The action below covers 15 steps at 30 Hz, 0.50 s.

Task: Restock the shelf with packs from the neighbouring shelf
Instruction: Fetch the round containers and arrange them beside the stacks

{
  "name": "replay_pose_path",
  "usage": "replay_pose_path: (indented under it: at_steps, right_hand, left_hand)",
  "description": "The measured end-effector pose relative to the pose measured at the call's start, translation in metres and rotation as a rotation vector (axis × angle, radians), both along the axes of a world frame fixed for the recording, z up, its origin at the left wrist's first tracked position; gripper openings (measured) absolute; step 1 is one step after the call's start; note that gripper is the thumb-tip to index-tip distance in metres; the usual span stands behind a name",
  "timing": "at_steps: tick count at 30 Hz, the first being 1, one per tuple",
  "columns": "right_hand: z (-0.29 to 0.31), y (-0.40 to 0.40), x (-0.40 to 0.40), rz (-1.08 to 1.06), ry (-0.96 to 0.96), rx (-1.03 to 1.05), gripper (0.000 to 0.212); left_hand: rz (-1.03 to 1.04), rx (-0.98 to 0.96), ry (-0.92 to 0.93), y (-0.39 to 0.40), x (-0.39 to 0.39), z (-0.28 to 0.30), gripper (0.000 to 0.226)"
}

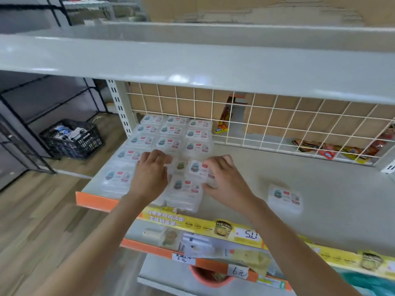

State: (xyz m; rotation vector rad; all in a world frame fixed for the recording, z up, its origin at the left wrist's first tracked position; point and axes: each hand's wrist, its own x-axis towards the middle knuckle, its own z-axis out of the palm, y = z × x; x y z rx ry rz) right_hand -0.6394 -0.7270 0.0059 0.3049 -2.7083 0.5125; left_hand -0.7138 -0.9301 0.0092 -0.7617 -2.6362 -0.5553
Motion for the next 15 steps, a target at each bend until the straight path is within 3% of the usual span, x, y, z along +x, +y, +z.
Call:
replay_pose_path:
  at_steps: [5, 8, 15]
  right_hand:
    - [0.005, -0.022, -0.021, 0.036, -0.051, 0.083, 0.047]
    - [0.004, -0.012, -0.007, 0.009, -0.023, -0.007, 0.044]
    - [-0.022, 0.080, 0.057, -0.231, -0.099, 0.012, 0.039]
  left_hand:
    - [-0.025, 0.013, -0.032, -0.003, -0.004, 0.008, 0.030]
    - [-0.061, 0.041, 0.022, 0.015, 0.006, 0.013, 0.025]
    - [-0.395, 0.030, -0.037, 0.105, 0.042, 0.007, 0.037]
